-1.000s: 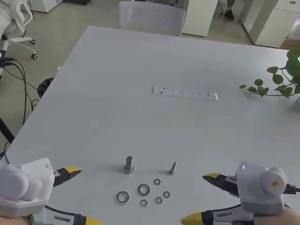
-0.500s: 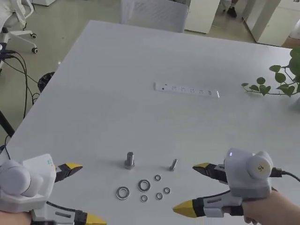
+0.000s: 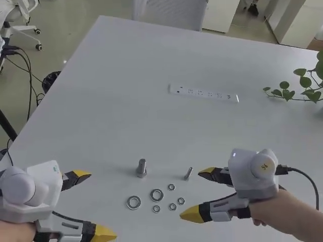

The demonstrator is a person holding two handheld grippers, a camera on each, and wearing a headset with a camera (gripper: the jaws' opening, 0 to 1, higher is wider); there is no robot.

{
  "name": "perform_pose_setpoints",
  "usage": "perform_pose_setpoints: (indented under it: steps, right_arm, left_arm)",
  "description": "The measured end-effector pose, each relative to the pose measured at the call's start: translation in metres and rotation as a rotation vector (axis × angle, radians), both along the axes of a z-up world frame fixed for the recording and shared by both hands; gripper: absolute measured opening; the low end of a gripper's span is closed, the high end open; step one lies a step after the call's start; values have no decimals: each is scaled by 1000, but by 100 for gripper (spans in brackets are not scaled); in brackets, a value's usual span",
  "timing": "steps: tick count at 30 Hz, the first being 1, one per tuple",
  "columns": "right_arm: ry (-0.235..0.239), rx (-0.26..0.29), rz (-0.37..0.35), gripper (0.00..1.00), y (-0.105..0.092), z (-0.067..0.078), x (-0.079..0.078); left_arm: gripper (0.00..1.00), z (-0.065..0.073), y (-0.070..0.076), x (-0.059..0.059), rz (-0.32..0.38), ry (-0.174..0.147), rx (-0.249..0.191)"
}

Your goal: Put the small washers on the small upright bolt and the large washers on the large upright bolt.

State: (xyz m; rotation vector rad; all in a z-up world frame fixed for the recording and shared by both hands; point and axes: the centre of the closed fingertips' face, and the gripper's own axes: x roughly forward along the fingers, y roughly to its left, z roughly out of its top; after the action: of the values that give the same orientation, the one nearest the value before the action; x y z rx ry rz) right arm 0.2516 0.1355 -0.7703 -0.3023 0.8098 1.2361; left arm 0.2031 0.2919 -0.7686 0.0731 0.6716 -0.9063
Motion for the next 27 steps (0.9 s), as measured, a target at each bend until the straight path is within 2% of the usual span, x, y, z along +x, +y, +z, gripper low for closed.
perform_pose_setpoints:
  steps: [13,19,27]
  right_arm:
    - [14,-90,73,73,14,-16,10]
    - [19,-113,98,72,21,-23,12]
    - [22,-178,147,70,30,-40,15]
  left_arm:
    - [97,-1,1,1,-8,-1,-3]
    - [97,-4,3,1,-10,3,0]
    - [97,-12,6,0,-26,15,29]
